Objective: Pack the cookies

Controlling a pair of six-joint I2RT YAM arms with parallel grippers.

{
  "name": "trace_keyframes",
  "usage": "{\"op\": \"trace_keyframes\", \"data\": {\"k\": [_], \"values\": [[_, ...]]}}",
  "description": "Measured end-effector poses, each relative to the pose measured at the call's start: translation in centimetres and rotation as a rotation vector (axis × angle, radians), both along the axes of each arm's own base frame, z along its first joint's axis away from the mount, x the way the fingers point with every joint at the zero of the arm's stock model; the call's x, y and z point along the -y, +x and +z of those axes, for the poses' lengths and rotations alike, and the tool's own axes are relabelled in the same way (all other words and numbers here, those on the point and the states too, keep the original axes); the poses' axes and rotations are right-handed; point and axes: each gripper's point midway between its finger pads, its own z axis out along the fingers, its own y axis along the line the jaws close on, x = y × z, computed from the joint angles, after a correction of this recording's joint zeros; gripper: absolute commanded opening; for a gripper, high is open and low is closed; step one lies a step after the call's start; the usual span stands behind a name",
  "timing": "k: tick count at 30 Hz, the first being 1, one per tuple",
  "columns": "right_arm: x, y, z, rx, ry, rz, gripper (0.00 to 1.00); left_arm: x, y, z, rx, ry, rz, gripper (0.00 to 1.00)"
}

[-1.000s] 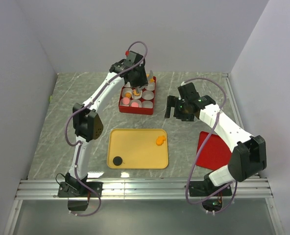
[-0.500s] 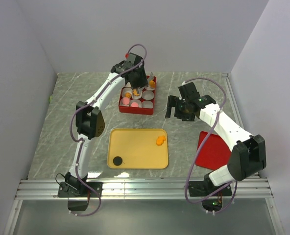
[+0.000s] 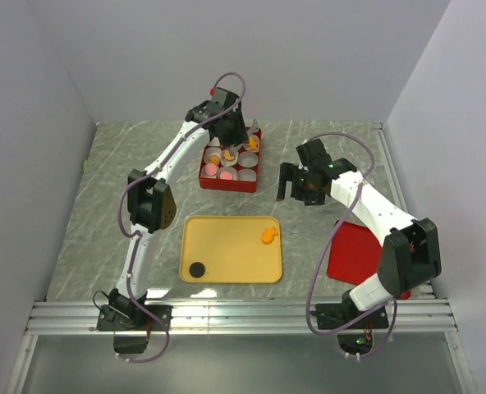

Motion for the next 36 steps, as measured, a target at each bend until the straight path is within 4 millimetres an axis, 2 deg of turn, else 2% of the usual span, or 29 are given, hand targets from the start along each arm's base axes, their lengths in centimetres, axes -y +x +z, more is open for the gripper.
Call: {"op": "trace_keyframes", "data": {"k": [6, 10, 16, 19, 22, 25, 33, 36], "values": [[0.1, 0.0, 0.0, -0.002, -0.004, -0.002, 0.99, -0.5, -0.2, 0.2, 0.008, 0.026, -0.003, 0.49], [0.1, 0.0, 0.0, -0.002, -0.004, -0.004, 0.99, -2.2, -1.9, 1.3, 0.009, 0.070, 0.005, 0.48], [0.2, -0.1, 0.1, 0.001, -0.002, -0.004, 0.99, -5.6, -6.3, 6.7, 0.073, 0.107, 0.024, 0.48], [0.3, -0.3, 0.3, 0.011, 0.002, -0.006, 0.99, -7.6, -9.6, 9.3, 0.104, 0.130, 0.030, 0.48], [0.6, -1.2, 0.0, 0.005, 0.001, -0.012, 0.98, -8.8, -12.8, 10.3, 0.116, 0.159, 0.026, 0.49], [1.1, -2.2, -0.6, -0.012, -0.003, -0.020, 0.98, -9.6, -16.8, 9.7, 0.089, 0.189, -0.002, 0.49], [1.8, -3.9, -1.1, -0.019, -0.006, -0.034, 0.98, -11.4, -28.5, 4.6, -0.072, 0.260, -0.071, 0.49], [1.8, -4.4, -1.0, -0.017, -0.001, -0.035, 0.99, -12.3, -32.0, 3.5, -0.121, 0.266, -0.085, 0.49]]}}
